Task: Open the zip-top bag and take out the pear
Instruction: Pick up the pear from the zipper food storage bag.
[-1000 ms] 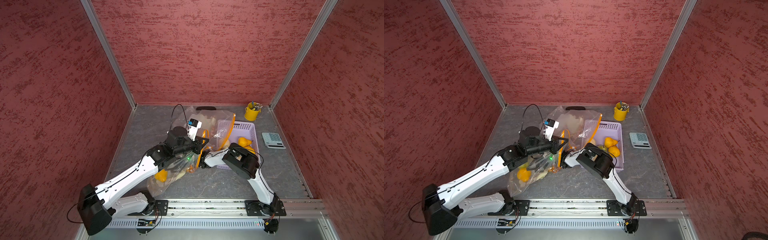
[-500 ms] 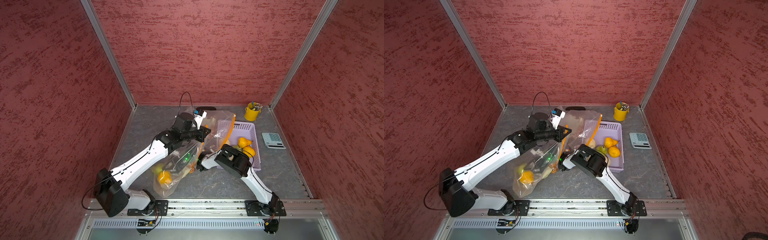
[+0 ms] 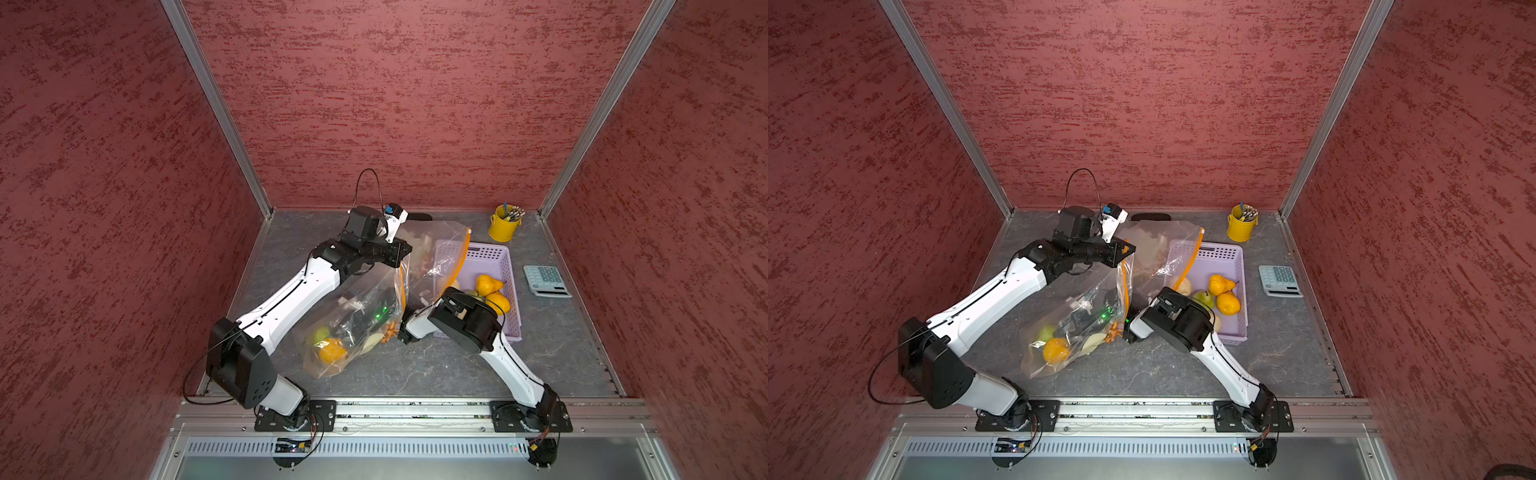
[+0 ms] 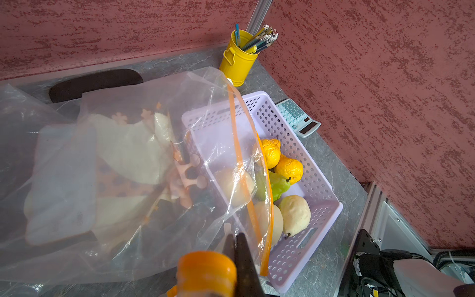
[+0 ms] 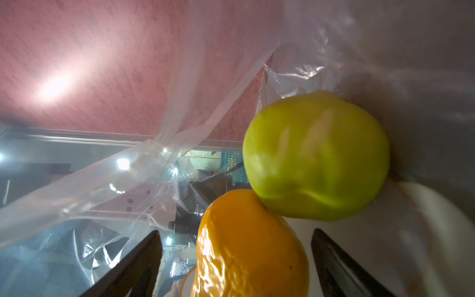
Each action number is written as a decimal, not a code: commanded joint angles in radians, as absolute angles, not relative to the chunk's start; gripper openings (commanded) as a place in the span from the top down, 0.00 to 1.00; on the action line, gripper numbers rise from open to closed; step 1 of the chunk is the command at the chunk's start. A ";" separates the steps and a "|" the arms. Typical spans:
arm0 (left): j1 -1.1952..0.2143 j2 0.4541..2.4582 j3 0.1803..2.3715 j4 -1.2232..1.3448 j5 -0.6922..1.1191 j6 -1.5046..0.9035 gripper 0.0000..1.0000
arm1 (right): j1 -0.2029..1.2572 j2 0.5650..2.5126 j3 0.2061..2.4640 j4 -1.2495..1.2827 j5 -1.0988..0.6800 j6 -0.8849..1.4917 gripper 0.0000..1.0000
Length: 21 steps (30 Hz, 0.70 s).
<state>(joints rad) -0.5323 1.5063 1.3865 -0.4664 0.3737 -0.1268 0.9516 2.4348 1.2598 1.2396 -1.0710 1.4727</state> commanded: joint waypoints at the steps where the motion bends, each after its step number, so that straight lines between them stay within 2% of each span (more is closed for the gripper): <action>1: -0.464 1.505 1.429 -0.349 0.323 -0.061 1.00 | 0.965 2.487 1.254 1.361 -1.105 1.520 0.15; 9: -0.442 1.707 1.619 -0.308 0.442 -0.117 1.00 | 0.969 2.530 1.361 1.408 -1.162 1.584 0.19; 14: -0.434 1.810 1.769 -0.387 0.397 -0.046 1.00 | 0.969 2.502 1.355 1.408 -1.189 1.598 0.21; 19: -0.440 1.736 1.660 -0.336 0.411 -0.085 1.00 | 0.968 2.503 1.354 1.408 -1.177 1.597 0.24; 21: -0.449 1.677 1.559 -0.263 0.405 -0.106 1.00 | 0.967 2.500 1.363 1.408 -1.178 1.601 0.30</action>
<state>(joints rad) -0.4694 1.7771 1.6058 -0.5209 0.4656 -0.0971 0.9241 2.5050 1.3670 1.3388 -1.1503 1.5963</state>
